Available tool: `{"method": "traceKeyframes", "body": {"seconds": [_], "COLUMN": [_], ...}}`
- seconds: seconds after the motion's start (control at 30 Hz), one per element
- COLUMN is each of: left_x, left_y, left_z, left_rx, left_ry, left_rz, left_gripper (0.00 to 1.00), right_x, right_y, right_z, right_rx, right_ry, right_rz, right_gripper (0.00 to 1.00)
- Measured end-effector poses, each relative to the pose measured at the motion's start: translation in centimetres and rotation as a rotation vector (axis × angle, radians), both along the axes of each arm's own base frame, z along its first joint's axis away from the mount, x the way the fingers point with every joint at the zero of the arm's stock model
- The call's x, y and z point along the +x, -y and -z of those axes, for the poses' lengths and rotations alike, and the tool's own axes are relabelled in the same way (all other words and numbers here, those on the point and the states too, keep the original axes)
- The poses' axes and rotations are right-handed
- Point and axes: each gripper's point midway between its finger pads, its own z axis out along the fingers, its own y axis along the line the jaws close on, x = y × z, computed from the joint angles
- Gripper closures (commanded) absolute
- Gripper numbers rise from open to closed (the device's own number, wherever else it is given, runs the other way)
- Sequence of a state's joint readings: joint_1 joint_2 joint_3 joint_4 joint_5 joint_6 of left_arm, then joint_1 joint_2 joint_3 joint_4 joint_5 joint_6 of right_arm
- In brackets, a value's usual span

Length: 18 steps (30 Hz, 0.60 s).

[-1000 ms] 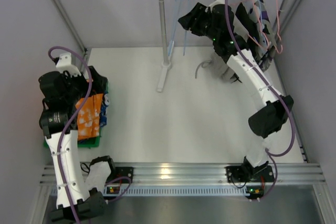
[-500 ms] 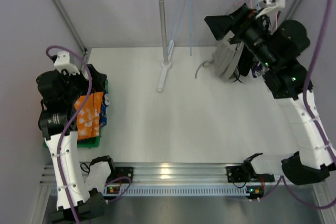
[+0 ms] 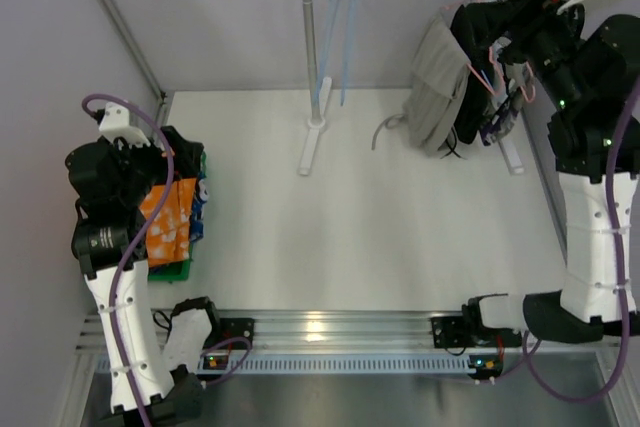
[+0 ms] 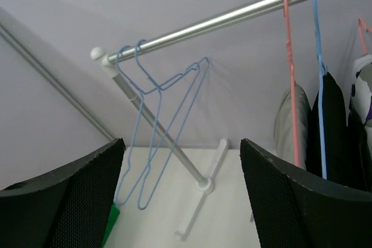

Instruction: Remove the trousers from the hanger

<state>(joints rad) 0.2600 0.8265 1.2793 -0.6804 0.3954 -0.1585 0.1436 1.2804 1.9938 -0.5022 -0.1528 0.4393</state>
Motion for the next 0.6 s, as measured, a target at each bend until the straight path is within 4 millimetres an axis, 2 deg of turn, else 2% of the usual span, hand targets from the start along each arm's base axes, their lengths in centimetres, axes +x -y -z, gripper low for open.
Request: {"method": "traceKeyframes", "body": {"seconds": [0.13, 0.23, 0.33, 0.43, 0.6], "left_x": [-0.1, -0.2, -0.3, -0.4, -0.4], "left_y": [0.0, 0.1, 0.1, 0.1, 0.0], "left_z": [-0.1, -0.2, -0.3, -0.4, 0.0], "left_rx": [0.000, 0.002, 0.003, 0.004, 0.003], "left_ry": [0.002, 0.008, 0.013, 0.017, 0.009], "left_rz": [0.000, -0.001, -0.001, -0.004, -0.008], "left_gripper": [0.01, 0.01, 0.01, 0.01, 0.01], "right_x": [4.3, 6.3, 7.4, 7.9, 8.2], "right_y": [0.7, 1.2, 1.6, 1.6, 1.6], "right_z": [3.2, 5.7, 7.2, 7.8, 7.2], "right_rx": [-0.003, 0.004, 0.012, 0.018, 0.018], "right_ry": [-0.129, -0.215, -0.263, -0.284, -0.270], "right_rz": [0.005, 0.006, 0.010, 0.009, 0.008], "right_gripper": [0.26, 0.27, 0.27, 0.27, 0.26]}}
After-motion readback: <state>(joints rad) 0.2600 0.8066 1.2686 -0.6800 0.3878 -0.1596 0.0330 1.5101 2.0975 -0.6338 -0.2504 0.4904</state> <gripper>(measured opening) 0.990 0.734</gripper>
